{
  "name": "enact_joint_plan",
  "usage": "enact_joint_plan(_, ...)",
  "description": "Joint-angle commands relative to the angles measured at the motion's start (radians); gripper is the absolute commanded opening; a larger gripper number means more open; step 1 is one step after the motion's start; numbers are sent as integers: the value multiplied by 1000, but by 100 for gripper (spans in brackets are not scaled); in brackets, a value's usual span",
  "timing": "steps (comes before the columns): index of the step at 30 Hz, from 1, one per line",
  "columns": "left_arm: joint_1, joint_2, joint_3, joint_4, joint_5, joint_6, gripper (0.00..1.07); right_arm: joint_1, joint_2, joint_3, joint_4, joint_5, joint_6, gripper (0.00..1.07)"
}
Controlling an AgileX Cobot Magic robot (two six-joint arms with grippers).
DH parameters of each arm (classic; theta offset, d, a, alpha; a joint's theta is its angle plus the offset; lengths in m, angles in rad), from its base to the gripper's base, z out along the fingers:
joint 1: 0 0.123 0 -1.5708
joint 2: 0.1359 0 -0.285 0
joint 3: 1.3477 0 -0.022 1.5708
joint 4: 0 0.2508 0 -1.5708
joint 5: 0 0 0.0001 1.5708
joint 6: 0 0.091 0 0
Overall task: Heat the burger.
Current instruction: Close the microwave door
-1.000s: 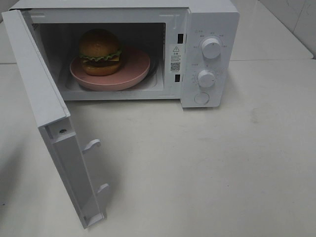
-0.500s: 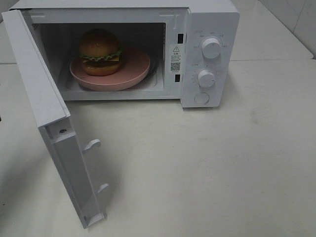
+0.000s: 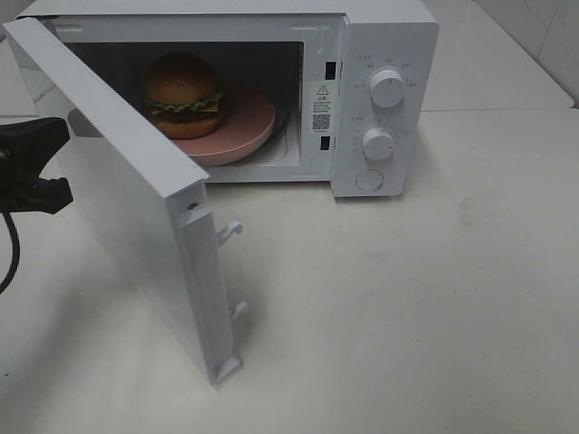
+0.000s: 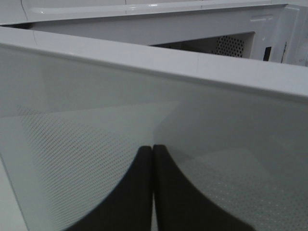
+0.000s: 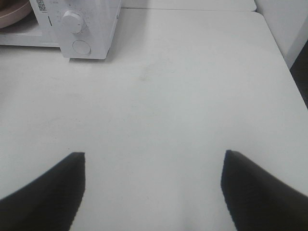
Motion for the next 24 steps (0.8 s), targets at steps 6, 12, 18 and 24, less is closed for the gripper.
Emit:
enact_joint_plan(6, -152, 89, -76, -222, -16, 47, 0, -4, -26, 2, 3, -8, -10, 76)
enact_joint_plan(12, -285, 176, -166, -413, -13, 143, 0, -4, -26, 2, 3, -8, -11, 76)
enact_joint_plan(18, -420, 254, -302, -690, 34, 292, 0, -4, -26, 2, 3, -8, -11, 76)
enact_joint_plan(24, -487, 323, -446, -885, 88, 433, 0, -4, -26, 2, 3, -8, -11, 76)
